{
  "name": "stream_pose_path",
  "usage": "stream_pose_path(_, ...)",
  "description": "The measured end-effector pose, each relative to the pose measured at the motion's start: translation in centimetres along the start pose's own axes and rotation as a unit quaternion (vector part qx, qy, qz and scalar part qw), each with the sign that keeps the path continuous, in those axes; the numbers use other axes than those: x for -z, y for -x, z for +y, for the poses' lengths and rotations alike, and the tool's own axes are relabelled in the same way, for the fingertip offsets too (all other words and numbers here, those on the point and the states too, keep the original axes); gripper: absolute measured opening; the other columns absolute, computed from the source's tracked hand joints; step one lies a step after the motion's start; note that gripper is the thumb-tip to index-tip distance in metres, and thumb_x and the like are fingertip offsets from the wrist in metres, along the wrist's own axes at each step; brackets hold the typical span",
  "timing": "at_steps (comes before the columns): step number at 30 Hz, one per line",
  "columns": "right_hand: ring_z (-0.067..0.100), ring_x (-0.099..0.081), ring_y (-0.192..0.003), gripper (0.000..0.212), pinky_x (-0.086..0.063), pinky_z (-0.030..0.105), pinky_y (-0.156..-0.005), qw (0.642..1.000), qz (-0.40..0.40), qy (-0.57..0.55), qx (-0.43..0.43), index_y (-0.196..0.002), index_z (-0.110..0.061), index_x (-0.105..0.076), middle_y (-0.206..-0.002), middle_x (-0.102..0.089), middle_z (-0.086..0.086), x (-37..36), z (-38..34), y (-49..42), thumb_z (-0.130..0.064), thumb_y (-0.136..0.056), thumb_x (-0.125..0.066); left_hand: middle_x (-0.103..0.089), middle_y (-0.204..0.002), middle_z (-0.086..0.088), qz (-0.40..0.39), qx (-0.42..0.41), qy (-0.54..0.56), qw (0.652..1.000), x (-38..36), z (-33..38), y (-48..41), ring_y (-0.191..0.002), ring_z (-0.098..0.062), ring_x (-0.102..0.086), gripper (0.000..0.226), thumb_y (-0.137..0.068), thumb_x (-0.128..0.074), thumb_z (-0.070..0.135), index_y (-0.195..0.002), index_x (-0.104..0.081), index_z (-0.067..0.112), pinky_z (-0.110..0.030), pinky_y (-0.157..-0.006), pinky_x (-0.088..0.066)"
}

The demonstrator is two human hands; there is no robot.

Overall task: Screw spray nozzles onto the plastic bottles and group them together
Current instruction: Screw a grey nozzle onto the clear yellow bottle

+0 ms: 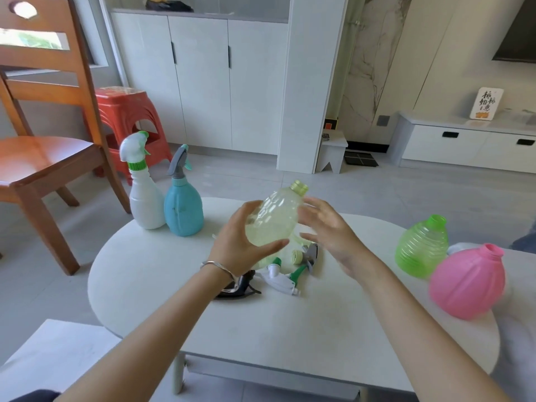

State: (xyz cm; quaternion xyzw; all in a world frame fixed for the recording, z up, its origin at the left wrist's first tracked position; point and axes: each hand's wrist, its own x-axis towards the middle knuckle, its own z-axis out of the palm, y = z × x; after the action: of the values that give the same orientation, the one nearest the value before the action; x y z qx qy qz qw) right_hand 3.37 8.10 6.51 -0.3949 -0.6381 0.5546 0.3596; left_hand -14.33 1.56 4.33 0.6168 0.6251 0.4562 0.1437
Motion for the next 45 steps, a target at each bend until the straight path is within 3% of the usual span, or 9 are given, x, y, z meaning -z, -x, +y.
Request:
stream_pose_path(3, 0.015, -0.053, -0.121, 0.057, -0.044, 0.032, -0.099, 0.995, 0.067, 0.034, -0.071, -0.124, -0.019, -0.053, -0.127, -0.057, -0.004, 2.0, 1.7, -1.0, -0.053, -0.079, -0.062, -0.051, -0.116, 0.020, 0.015, 0.001, -0.015, 1.000, 2.7, -1.5, 0.1, -0.105, 0.000, -0.049, 0.078, -0.060, -0.081, 0.049, -0.128, -0.045, 0.031, 0.000, -0.081, -0.031)
stream_pose_path(7, 0.021, -0.044, -0.129, 0.074, -0.033, 0.029, -0.099, 0.967, 0.101, 0.128, -0.197, -0.134, -0.008, -0.046, -0.139, -0.048, 0.004, 3.4, 5.5, -1.8, -0.051, -0.078, -0.068, -0.053, -0.120, 0.016, 0.026, 0.008, -0.022, 0.999, 5.1, -3.1, 0.4, -0.108, -0.003, -0.050, 0.082, -0.056, -0.075, 0.060, -0.128, -0.045, 0.033, -0.015, -0.089, -0.034)
stream_pose_path(10, 0.026, -0.050, -0.117, 0.063, -0.039, 0.030, -0.089, 0.956, 0.113, 0.160, -0.217, -0.109, -0.004, -0.059, -0.111, -0.056, -0.002, 2.8, 7.3, -2.5, -0.053, -0.073, -0.071, -0.055, -0.120, 0.015, 0.042, 0.014, -0.010, 0.999, 5.5, -4.0, 0.8, -0.108, -0.003, -0.051, 0.082, -0.054, -0.072, 0.063, -0.127, -0.045, 0.034, -0.014, -0.089, -0.036)
stream_pose_path(16, 0.024, -0.053, -0.102, 0.051, -0.042, 0.028, -0.077, 0.937, 0.125, 0.214, -0.245, -0.067, -0.015, -0.058, -0.110, -0.057, 0.011, 0.7, 8.2, -4.1, -0.063, -0.059, -0.075, -0.055, -0.121, 0.017, 0.033, 0.020, 0.004, 0.999, 4.8, -4.7, 0.4, -0.111, 0.001, -0.049, 0.075, -0.060, -0.080, 0.051, -0.125, -0.046, 0.037, -0.008, -0.089, -0.033)
stream_pose_path(21, 0.028, -0.053, -0.114, 0.076, -0.048, 0.038, -0.094, 0.921, 0.175, 0.230, -0.260, -0.113, -0.004, -0.055, -0.126, -0.050, 0.013, -0.7, 9.3, -5.3, -0.050, -0.059, -0.081, -0.054, -0.122, 0.016, 0.048, 0.031, 0.018, 0.998, 4.9, -5.0, 0.1, -0.112, -0.001, -0.049, 0.075, -0.061, -0.081, 0.048, -0.125, -0.045, 0.036, -0.005, -0.087, -0.031)
stream_pose_path(26, 0.023, -0.051, -0.079, 0.046, -0.040, 0.026, -0.056, 0.932, 0.163, 0.168, -0.276, -0.089, -0.012, -0.049, -0.093, -0.053, 0.007, -1.3, 8.7, -6.0, -0.030, -0.061, -0.080, -0.054, -0.124, 0.015, 0.049, 0.030, 0.017, 0.998, 5.4, -5.2, 0.3, -0.113, -0.003, -0.049, 0.078, -0.060, -0.079, 0.050, -0.128, -0.045, 0.032, -0.015, -0.092, -0.034)
stream_pose_path(33, 0.026, -0.053, -0.069, 0.028, -0.039, 0.031, -0.068, 0.928, 0.160, 0.194, -0.273, -0.076, -0.012, -0.052, -0.069, -0.055, 0.004, -1.9, 8.2, -6.0, -0.028, -0.062, -0.070, -0.055, -0.125, 0.013, 0.051, 0.032, 0.019, 0.998, 6.2, -5.5, 0.4, -0.115, -0.004, -0.050, 0.078, -0.061, -0.080, 0.046, -0.129, -0.046, 0.030, -0.014, -0.093, -0.034)
stream_pose_path(38, 0.022, -0.046, -0.086, 0.039, -0.033, 0.028, -0.058, 0.937, 0.169, 0.116, -0.282, -0.092, -0.009, -0.046, -0.088, -0.049, 0.002, -1.7, 7.9, -5.7, -0.022, -0.071, -0.076, -0.055, -0.124, 0.012, 0.047, 0.031, 0.013, 0.998, 6.3, -5.7, 0.5, -0.115, -0.006, -0.050, 0.077, -0.063, -0.081, 0.043, -0.129, -0.046, 0.028, -0.018, -0.095, -0.034)
stream_pose_path(45, 0.032, -0.048, -0.121, 0.085, -0.042, 0.036, -0.093, 0.925, 0.182, 0.167, -0.288, -0.123, -0.001, -0.049, -0.125, -0.053, 0.012, -1.5, 8.7, -6.1, -0.053, -0.063, -0.078, -0.054, -0.124, 0.014, 0.053, 0.045, 0.012, 0.997, 6.6, -6.0, 0.7, -0.114, -0.005, -0.049, 0.078, -0.061, -0.079, 0.049, -0.129, -0.045, 0.031, -0.021, -0.095, -0.035)
